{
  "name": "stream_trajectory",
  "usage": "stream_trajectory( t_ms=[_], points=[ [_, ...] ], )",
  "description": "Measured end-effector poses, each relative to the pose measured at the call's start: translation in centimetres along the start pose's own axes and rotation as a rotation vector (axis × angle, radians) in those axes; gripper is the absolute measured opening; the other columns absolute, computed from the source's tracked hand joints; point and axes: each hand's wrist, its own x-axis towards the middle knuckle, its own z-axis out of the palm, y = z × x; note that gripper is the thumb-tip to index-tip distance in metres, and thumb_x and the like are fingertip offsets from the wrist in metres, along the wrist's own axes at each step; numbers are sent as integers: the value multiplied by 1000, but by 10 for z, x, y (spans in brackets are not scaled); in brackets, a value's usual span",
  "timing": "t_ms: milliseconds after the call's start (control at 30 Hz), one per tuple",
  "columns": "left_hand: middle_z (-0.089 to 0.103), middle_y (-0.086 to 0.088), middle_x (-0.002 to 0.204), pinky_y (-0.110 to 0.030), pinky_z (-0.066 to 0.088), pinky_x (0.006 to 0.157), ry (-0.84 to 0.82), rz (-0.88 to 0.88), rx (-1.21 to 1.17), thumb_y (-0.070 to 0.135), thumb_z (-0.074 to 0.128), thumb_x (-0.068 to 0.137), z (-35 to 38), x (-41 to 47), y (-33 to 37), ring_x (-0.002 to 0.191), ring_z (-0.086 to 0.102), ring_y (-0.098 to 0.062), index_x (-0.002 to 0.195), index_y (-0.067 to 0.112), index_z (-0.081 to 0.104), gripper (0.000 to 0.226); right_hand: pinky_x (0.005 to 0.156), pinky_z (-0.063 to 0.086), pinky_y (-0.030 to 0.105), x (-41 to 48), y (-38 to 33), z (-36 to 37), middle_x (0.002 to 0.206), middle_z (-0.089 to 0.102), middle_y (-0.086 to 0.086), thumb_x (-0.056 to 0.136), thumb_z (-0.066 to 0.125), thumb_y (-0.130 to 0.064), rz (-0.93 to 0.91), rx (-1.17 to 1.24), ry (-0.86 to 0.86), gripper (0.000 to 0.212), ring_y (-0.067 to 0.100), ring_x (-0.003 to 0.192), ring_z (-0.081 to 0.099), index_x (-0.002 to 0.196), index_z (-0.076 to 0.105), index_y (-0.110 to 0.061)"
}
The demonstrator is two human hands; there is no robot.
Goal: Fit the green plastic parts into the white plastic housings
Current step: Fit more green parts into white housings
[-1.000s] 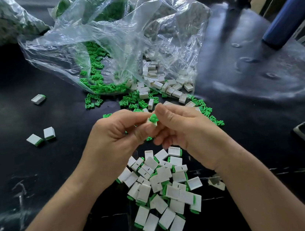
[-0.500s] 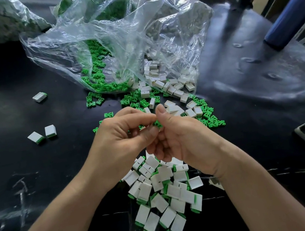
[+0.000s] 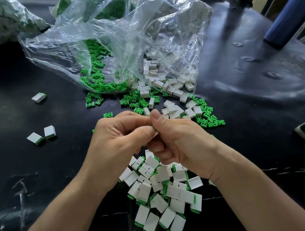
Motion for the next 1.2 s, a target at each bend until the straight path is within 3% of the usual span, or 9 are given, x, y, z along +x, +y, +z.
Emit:
stream_trajectory(
  t_ms=[100, 200, 367, 500, 600, 733, 867, 1000, 1200],
  points=[
    [63, -17, 73, -49, 45, 59, -24, 7, -7, 16, 68, 66, 1, -1, 5, 69, 54, -42, 78, 14, 75, 14, 50, 29, 20, -2, 0, -1, 55, 45, -6, 74, 41, -60, -21, -39, 4, 52, 8, 50, 36, 72, 65, -15],
    [53, -33, 80, -57, 43, 61, 29, -30, -89, 8, 61, 65, 3, 0, 6, 64, 48, -51, 73, 4, 73, 15, 49, 30, 19, -1, -2, -2, 61, 46, 0, 75, 40, -64, -9, -65, -17, 58, 8, 51, 37, 76, 62, -11],
    [51, -31, 66, -37, 37, 59, 45, -110, -159, 6, 62, 56, 3, 1, 9, 60, 44, -30, 63, 7, 72, 13, 51, 30, 21, -1, -2, 0, 80, 49, 12, 82, 40, -63, -21, -116, -7, 59, 11, 58, 38, 87, 58, -7],
    [49, -42, 71, -49, 41, 66, 35, -136, -159, 9, 65, 54, 3, 0, 11, 60, 48, -41, 63, 6, 72, 12, 49, 33, 17, -2, -2, 3, 68, 50, 3, 72, 36, -60, -24, -198, 41, 57, 7, 52, 39, 82, 58, -8],
    [56, -34, 69, -38, 43, 62, 38, -127, -144, 7, 59, 63, 3, 0, 6, 57, 54, -29, 65, 7, 73, 14, 51, 32, 18, -2, -2, 1, 74, 50, 7, 77, 37, -56, -19, -214, 54, 58, 8, 56, 38, 90, 59, -5],
    [62, -30, 80, -54, 46, 72, 7, -143, -154, 7, 60, 64, 3, 1, 6, 65, 56, -47, 73, 1, 73, 17, 50, 32, 15, -3, -3, 0, 69, 46, 1, 86, 35, -50, -26, -223, 62, 55, 6, 54, 37, 92, 60, -1],
    [66, -5, 72, -26, 44, 58, 30, -159, -167, 6, 59, 59, 2, 1, 6, 61, 54, -20, 63, 11, 75, 17, 50, 33, 12, -6, -7, 2, 66, 45, -3, 94, 33, -44, -30, -282, 78, 45, 4, 53, 37, 88, 59, -9],
    [63, -8, 69, -33, 42, 61, 40, -185, -169, 4, 59, 58, 4, 1, 6, 65, 49, -27, 61, 4, 72, 14, 50, 33, 11, -7, -8, 4, 63, 43, -6, 95, 31, -42, -43, -362, 107, 46, 4, 53, 36, 87, 58, -6],
    [60, -6, 66, -20, 41, 54, 31, -175, -168, 6, 58, 59, 1, 1, 4, 63, 48, -18, 63, 9, 74, 16, 54, 30, 15, -3, -4, 7, 69, 41, -2, 96, 32, -40, -66, -376, 153, 53, 3, 55, 33, 111, 57, 4]
  ],
)
